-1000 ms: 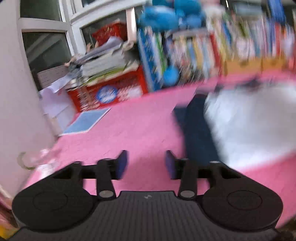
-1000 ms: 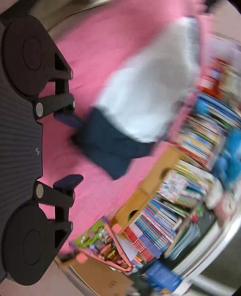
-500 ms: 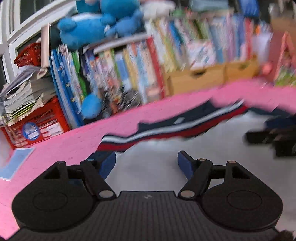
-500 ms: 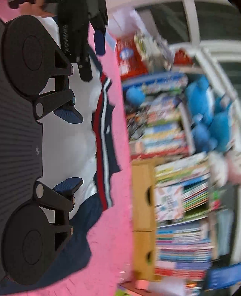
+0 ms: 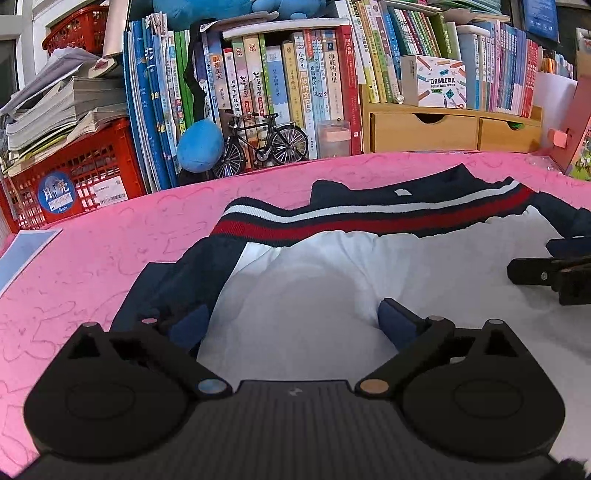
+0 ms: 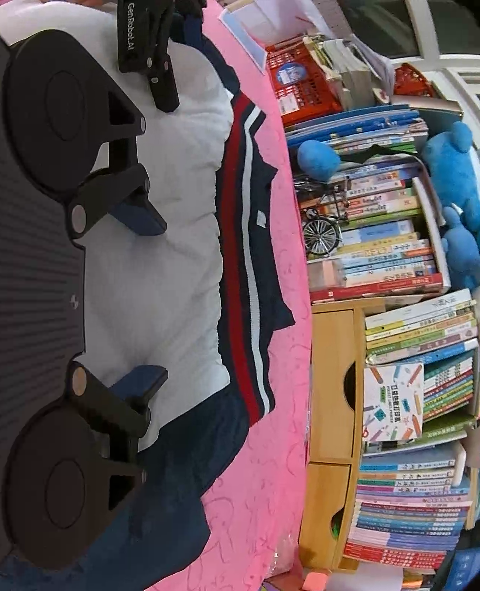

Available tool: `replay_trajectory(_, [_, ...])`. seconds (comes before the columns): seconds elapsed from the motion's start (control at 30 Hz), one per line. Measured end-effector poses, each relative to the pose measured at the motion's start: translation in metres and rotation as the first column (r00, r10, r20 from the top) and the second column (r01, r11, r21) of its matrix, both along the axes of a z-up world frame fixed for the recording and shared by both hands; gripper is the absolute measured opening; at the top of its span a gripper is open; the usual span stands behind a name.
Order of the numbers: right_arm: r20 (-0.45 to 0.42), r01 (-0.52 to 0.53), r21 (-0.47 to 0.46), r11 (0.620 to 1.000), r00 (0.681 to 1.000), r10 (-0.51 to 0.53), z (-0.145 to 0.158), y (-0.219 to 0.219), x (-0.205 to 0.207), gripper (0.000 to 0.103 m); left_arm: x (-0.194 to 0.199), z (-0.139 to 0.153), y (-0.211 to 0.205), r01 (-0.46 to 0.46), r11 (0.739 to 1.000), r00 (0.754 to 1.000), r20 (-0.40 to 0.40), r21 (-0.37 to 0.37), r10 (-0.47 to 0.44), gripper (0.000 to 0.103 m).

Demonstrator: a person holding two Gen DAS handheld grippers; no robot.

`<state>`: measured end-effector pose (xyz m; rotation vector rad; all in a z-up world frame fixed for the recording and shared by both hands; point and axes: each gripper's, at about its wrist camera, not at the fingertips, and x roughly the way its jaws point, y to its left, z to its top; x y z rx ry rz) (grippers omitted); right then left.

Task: Fold clothes
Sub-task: 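Sweep the left tool across the white lining to smooth it flat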

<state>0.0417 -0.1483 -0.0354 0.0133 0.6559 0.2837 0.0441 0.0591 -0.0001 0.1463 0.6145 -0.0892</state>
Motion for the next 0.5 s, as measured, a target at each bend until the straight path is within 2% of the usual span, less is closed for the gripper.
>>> replay_trajectory(0.07, [0.000,-0.011,-0.014,1.000,1.000,0.011,0.000,0.001,0.001,0.079,0.001,0.000,0.000,-0.001,1.000,1.000,0.000,0.002,0.001,0.101])
replay_trajectory(0.13, [0.022,-0.046,-0.084,0.995,0.999,0.048,0.003,-0.004,-0.003,0.074,0.001,0.000,0.000,-0.002,1.000,1.000,0.000,0.004,0.002,0.101])
replay_trajectory(0.17, [0.047,-0.044,-0.153,0.987,0.998,0.051,0.005,-0.007,-0.007,0.073,0.001,0.000,0.000,-0.002,1.000,1.000,0.000,0.005,0.002,0.102])
replay_trajectory(0.23, [0.123,0.070,-0.343,0.937,0.992,-0.029,0.007,-0.019,-0.013,0.077,0.002,0.000,-0.001,-0.003,1.000,1.000,-0.001,0.006,0.003,0.102])
replay_trajectory(0.27, [0.154,0.112,-0.386,0.916,0.986,-0.055,0.007,-0.032,-0.012,0.094,0.002,0.001,-0.001,-0.003,1.000,1.000,-0.001,0.007,0.003,0.103])
replay_trajectory(0.37, [0.098,0.218,-0.326,0.920,0.976,-0.196,0.012,-0.076,-0.002,0.094,0.003,0.001,-0.001,-0.004,1.000,1.000,-0.002,0.008,0.004,0.103])
replay_trajectory(0.47, [0.123,0.267,-0.270,0.925,0.963,-0.242,0.023,-0.077,-0.015,0.088,0.004,0.001,0.001,-0.004,1.000,1.000,-0.006,-0.001,0.004,0.103])
replay_trajectory(0.5, [0.128,0.253,-0.236,0.938,0.965,-0.228,0.026,-0.073,-0.021,0.088,0.004,0.000,0.002,-0.004,1.000,1.000,-0.008,-0.004,0.004,0.103])
